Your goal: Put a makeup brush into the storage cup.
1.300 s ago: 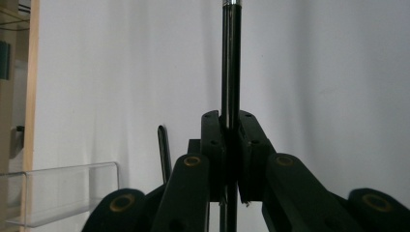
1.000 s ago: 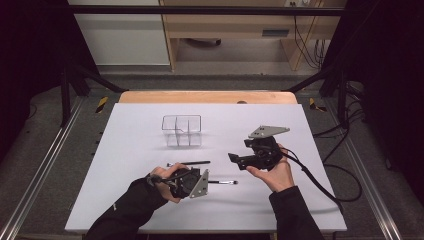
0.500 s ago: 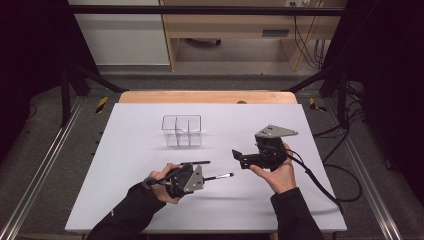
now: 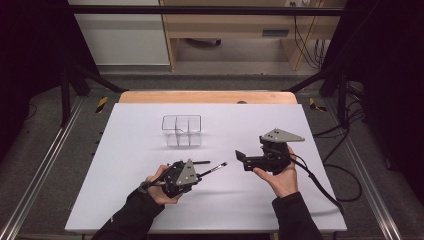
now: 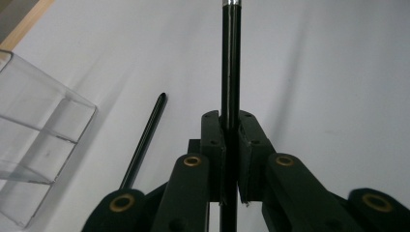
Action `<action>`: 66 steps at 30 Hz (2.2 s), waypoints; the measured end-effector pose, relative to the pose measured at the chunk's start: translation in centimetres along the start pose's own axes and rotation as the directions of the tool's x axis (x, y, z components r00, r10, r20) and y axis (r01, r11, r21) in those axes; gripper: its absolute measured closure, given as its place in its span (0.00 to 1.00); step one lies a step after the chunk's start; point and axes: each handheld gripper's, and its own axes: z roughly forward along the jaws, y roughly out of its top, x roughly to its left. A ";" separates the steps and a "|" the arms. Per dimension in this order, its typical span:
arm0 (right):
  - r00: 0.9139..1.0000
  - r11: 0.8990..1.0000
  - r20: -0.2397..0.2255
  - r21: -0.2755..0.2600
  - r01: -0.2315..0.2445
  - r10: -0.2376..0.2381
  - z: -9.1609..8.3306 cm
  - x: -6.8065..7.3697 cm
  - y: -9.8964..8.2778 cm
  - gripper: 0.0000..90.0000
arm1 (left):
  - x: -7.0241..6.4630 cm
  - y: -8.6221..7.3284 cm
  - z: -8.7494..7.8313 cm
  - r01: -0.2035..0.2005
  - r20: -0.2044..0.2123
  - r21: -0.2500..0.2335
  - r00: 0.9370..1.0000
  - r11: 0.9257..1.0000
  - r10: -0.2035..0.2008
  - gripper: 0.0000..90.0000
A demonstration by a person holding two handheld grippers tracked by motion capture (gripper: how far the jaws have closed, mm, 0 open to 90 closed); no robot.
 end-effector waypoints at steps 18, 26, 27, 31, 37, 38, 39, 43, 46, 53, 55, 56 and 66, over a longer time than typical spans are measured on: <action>0.998 0.999 -0.038 -0.023 -0.041 0.040 0.4 1.2 -1.1 0.05 | -0.2 -1.1 0.1 0.210 -0.073 -0.071 0.974 0.975 -0.215 0.92; 0.997 0.998 -0.052 -0.032 -0.060 0.058 0.8 1.7 -1.4 0.05 | -0.2 -1.3 0.3 0.274 -0.095 -0.111 0.954 0.955 -0.284 0.92; 0.997 0.998 -0.051 -0.034 -0.060 0.058 0.8 1.7 -1.5 0.05 | -0.3 -1.3 0.4 0.282 -0.096 -0.114 0.951 0.953 -0.293 0.92; 0.995 0.996 -0.060 -0.047 -0.077 0.074 1.1 2.0 -1.6 0.05 | -0.4 -1.2 0.5 0.295 -0.104 -0.129 0.945 0.947 -0.309 0.92; 0.992 0.993 -0.077 -0.059 -0.107 0.102 1.5 2.3 -1.9 0.07 | -0.6 -0.8 0.9 0.318 -0.118 -0.147 0.934 0.937 -0.336 0.92; 0.992 0.992 -0.077 -0.060 -0.110 0.105 1.5 2.4 -1.9 0.08 | -0.7 -0.7 0.9 0.325 -0.118 -0.149 0.932 0.934 -0.343 0.92; 0.991 0.992 -0.079 -0.060 -0.114 0.110 1.6 2.5 -2.0 0.08 | -0.7 -0.7 1.0 0.330 -0.118 -0.151 0.930 0.932 -0.348 0.92; 0.989 0.990 -0.089 -0.063 -0.125 0.119 2.0 2.7 -2.3 0.08 | -0.8 -0.3 1.1 0.338 -0.120 -0.161 0.926 0.927 -0.358 0.92; 0.987 0.989 -0.096 -0.068 -0.134 0.128 2.2 2.9 -2.4 0.09 | -0.9 -0.1 1.3 0.346 -0.120 -0.168 0.922 0.923 -0.367 0.92; 0.983 0.984 -0.110 -0.087 -0.157 0.147 2.4 3.3 -2.7 0.12 | -1.1 0.1 1.6 0.359 -0.122 -0.171 0.916 0.918 -0.381 0.92; 0.981 0.982 -0.118 -0.086 -0.166 0.156 2.4 3.4 -2.7 0.13 | -1.2 0.2 1.7 0.362 -0.127 -0.171 0.914 0.916 -0.385 0.92; 0.980 0.981 -0.121 -0.086 -0.171 0.161 2.5 3.4 -2.7 0.14 | -1.2 0.2 1.8 0.365 -0.125 -0.173 0.913 0.915 -0.388 0.92; 0.971 0.974 -0.136 -0.084 -0.211 0.198 2.8 3.7 -2.9 0.21 | -1.6 0.8 2.4 0.384 -0.127 -0.182 0.904 0.905 -0.409 0.92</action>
